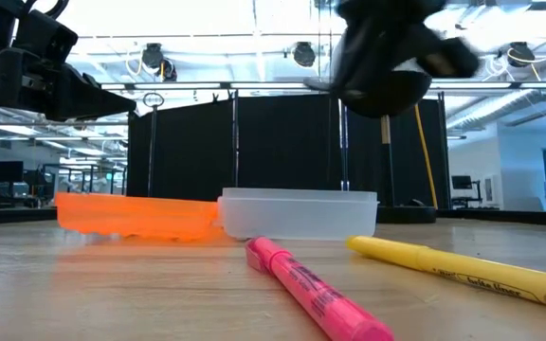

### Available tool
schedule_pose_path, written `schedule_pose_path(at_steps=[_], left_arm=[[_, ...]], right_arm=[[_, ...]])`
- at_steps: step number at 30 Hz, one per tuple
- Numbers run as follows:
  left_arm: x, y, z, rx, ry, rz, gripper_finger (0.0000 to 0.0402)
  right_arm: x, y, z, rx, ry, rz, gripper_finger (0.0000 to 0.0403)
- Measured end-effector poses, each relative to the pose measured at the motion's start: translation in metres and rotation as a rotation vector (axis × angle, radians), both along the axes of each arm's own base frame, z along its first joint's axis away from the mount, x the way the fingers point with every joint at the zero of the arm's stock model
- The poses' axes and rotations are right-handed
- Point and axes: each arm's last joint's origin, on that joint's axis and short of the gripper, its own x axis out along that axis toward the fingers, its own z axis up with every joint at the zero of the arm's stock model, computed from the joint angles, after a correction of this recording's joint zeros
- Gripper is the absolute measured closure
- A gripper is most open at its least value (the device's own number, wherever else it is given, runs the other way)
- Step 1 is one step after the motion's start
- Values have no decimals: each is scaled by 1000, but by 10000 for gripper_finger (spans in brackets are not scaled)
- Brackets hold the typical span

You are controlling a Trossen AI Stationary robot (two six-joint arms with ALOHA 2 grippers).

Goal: Pick & place school supplies into a supply box
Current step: Put the black pen into the orange supply box

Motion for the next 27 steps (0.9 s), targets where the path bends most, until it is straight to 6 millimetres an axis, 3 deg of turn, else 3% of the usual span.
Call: schedule_pose_path(at_steps=[6,11,22,27], left_arm=[[0,0,0,11,1,0,355],[0,0,0,14,4,1,355],[0,0,0,15,5,1,355],[0,0,0,15,4,1,355]], right_arm=[[32,-48,-20,72,42,34,380],[46,-71,-34,126,51,58,380],[53,-80,-47,146,74,37,380],[56,-79,-64,150,80,30,380]])
